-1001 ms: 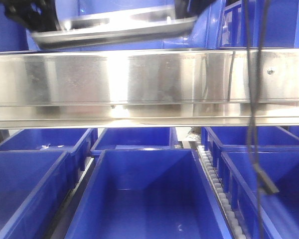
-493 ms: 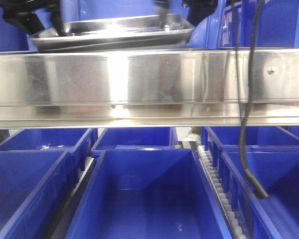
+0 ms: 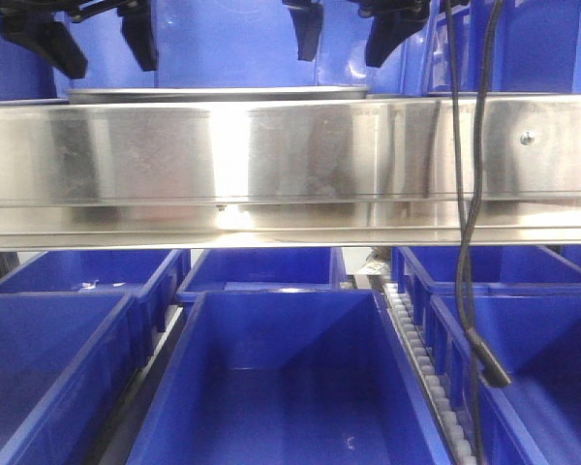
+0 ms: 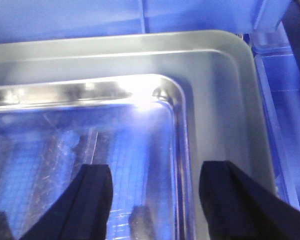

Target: Stack silver trays without gaps

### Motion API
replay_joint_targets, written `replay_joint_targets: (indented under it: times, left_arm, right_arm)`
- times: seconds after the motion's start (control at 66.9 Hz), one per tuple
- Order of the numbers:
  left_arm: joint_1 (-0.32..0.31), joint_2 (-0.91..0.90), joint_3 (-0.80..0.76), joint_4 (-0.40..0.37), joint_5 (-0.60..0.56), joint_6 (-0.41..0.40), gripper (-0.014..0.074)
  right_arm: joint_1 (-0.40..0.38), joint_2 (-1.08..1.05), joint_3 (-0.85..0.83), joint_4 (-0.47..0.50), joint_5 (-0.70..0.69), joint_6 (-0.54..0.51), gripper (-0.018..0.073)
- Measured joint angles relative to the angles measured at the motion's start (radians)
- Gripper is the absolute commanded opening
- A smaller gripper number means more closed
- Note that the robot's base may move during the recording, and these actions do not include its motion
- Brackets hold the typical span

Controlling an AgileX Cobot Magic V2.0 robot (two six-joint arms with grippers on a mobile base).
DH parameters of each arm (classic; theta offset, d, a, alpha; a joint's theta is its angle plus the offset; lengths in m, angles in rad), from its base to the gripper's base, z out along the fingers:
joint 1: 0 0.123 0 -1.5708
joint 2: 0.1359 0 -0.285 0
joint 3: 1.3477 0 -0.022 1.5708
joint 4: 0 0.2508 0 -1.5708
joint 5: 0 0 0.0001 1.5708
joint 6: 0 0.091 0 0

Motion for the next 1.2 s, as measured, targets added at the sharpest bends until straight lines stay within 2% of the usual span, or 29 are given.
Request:
replay_joint_targets:
  times: [0.105,0.239,0.299,0.523,0.658,0.807,1.061,1.196]
  left_arm:
    - [0.000,0.000,0.000,0.000,0.004,0.000,0.0230]
    - [0.000,-0.011,0.000,-0.003,0.010,-0.001,-0.0034]
    - [0.000,-0.029,0.000,-0.014,0.012,-0.001,-0.0006]
    - [-0.002,-0.142,0.004,-0.065,0.011,-0.001,0.0003]
    - [-0.015,-0.223,0.084,-0.075,-0.024,-0.001,0.0002]
    - [-0.022,-0.344,0.253,-0.100,-0.108,-0.002,-0.0008]
    - [-0.022,-0.616,0.522,-0.102,-0.373,-0.002,-0.0008]
    - [-0.022,-0.759,0.613,-0.087,-0.423,0.004,-0.0008]
  right_arm:
    - [0.000,0.000,0.000,0.000,0.002,0.000,0.0235]
    - [0.002,-0.016,0.000,0.000,0.002,0.000,0.0035]
    - [0.004,-0.034,0.000,0.000,-0.008,0.000,-0.0029]
    - [0.026,-0.115,0.000,-0.004,-0.016,-0.021,-0.0023]
    - [0.066,-0.170,0.044,-0.008,-0.029,-0.064,-0.0023]
    - [0.097,-0.250,0.160,-0.016,-0.139,-0.074,-0.0023]
    - [0.149,-0.442,0.390,-0.112,-0.294,-0.077,-0.0023]
    - [0.155,-0.557,0.511,-0.123,-0.407,-0.077,-0.0023]
